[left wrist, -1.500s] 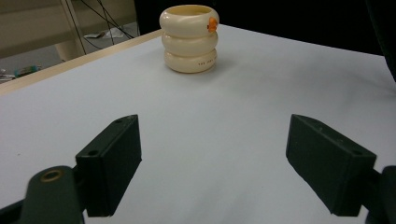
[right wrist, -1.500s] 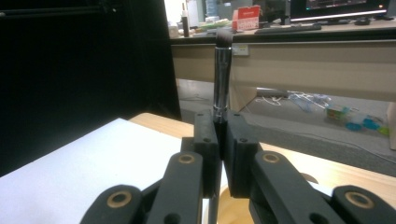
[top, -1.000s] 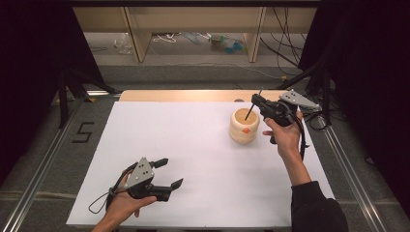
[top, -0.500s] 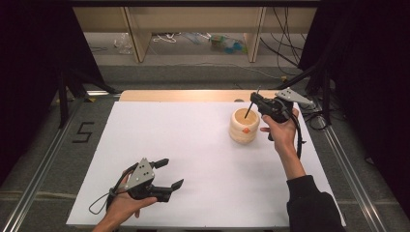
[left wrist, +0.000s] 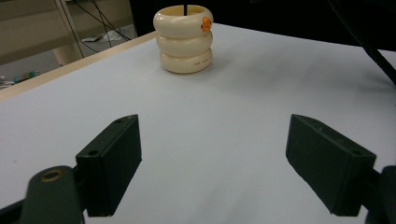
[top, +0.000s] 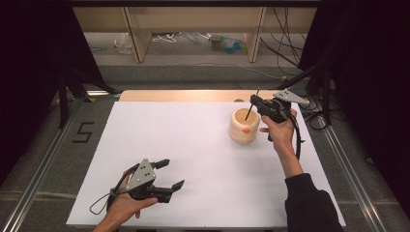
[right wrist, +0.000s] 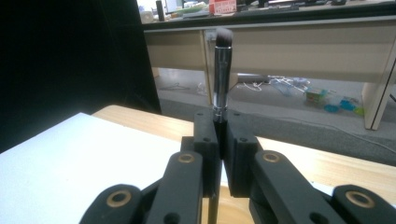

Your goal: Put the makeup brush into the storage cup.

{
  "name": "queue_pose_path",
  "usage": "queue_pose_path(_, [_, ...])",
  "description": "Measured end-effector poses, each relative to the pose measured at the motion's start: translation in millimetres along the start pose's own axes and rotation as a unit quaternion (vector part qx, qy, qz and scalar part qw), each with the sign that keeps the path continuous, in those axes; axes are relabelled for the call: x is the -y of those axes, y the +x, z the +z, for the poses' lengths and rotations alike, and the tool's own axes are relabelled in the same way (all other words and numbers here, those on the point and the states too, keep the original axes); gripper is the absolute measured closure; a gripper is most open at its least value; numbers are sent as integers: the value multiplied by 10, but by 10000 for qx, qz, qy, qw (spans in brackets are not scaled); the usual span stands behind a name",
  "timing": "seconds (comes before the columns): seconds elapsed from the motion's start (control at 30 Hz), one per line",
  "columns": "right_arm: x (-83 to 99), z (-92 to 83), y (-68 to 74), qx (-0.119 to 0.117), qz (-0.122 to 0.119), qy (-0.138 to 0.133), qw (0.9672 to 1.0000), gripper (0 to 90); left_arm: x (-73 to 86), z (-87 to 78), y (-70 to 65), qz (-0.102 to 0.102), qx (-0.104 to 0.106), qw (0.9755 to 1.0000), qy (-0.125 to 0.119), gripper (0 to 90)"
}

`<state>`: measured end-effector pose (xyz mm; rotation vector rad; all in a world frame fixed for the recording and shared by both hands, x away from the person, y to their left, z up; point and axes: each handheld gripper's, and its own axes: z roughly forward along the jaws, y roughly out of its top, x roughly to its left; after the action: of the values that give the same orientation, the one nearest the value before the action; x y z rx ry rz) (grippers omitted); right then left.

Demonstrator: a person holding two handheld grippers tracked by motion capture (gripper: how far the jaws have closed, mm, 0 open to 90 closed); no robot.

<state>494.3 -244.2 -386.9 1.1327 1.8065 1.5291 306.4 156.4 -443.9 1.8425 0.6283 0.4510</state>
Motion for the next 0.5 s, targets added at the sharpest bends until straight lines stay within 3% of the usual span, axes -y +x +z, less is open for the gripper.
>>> queue_pose_path(0.5, [85,86,18,-11,-75,251,9997,847,0,-4,0,-6,-8,10000,2,183])
